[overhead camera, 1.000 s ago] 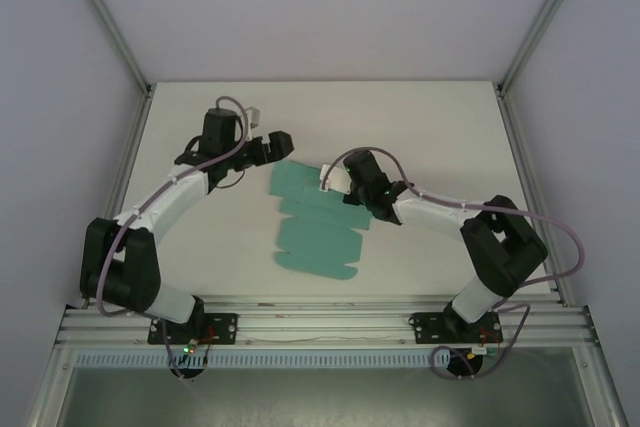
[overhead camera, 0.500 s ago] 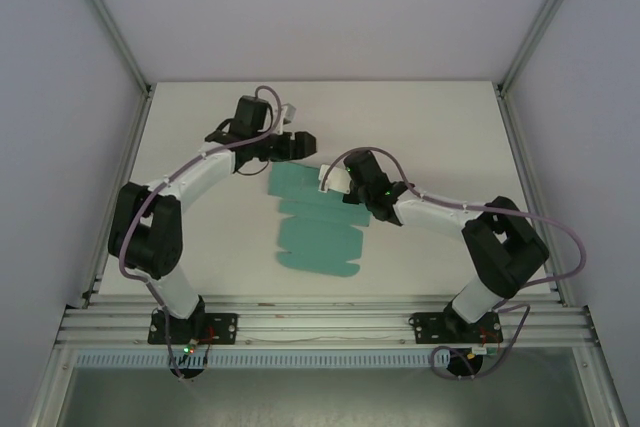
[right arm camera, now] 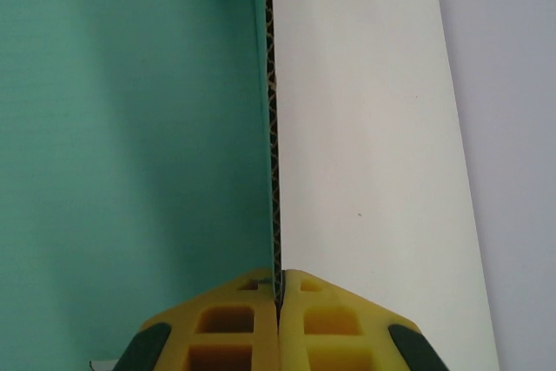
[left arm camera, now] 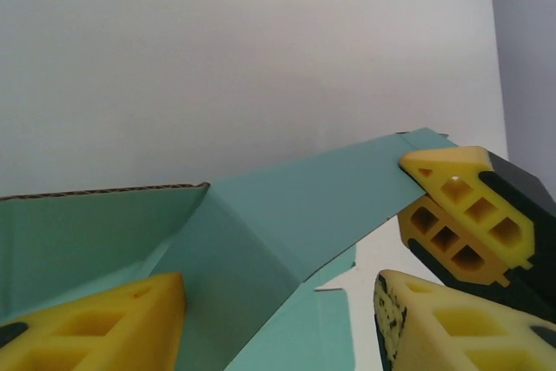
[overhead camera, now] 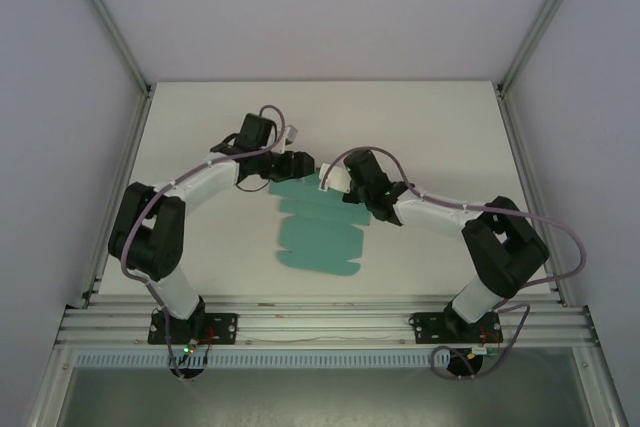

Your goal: Assemble paper box

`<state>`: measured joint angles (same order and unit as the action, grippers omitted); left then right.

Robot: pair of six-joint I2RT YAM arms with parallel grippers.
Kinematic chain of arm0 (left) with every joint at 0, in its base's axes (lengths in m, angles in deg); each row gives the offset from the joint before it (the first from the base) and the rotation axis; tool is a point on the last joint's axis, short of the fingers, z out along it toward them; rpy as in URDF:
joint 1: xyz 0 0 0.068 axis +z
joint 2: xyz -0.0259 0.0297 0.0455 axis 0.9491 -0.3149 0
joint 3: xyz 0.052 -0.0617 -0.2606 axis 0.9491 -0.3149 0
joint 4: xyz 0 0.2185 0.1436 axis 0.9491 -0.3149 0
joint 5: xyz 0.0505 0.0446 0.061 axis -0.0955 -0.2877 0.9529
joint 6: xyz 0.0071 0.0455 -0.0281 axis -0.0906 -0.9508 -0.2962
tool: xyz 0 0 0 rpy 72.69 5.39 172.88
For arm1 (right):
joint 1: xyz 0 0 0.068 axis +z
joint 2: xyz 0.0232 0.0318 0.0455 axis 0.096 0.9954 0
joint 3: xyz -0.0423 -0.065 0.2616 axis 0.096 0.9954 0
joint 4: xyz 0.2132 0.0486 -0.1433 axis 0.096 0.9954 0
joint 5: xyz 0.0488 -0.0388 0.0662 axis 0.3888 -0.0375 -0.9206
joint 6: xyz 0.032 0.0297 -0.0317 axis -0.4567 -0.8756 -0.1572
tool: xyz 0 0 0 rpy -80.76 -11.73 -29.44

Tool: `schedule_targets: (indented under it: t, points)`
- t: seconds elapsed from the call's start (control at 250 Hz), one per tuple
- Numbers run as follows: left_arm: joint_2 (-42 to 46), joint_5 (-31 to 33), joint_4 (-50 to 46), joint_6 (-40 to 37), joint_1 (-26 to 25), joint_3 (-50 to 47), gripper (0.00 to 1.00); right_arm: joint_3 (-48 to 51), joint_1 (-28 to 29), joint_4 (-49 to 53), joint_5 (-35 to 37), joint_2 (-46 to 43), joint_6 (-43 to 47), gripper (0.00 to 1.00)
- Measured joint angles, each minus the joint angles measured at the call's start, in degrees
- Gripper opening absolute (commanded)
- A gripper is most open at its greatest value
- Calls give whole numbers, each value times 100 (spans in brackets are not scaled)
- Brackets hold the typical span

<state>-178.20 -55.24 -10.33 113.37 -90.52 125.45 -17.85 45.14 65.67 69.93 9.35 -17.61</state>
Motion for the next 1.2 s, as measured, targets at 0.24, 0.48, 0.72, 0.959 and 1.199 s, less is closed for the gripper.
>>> schedule_targets:
  t: [0.24, 0.48, 0.72, 0.959, 1.199]
  points:
    - [-31, -310, 1213, 960, -26, -409, 54, 11, 79, -127, -17, 0, 0, 0]
    - [-295, -251, 2249, 1843, -96, -669, 39, 101, 76, -170, 90, 0, -2, 0]
    - [-323, 92, 2417, 2253, -245, -697, 26, 195, 76, -232, 120, 0, -2, 0]
    - [-310, 337, 2352, 2332, -341, -695, 25, 249, 79, -269, 151, 0, -2, 0]
    - [26, 678, 1784, 1668, -402, -702, 79, 319, 170, -341, 50, -186, -20, 0]
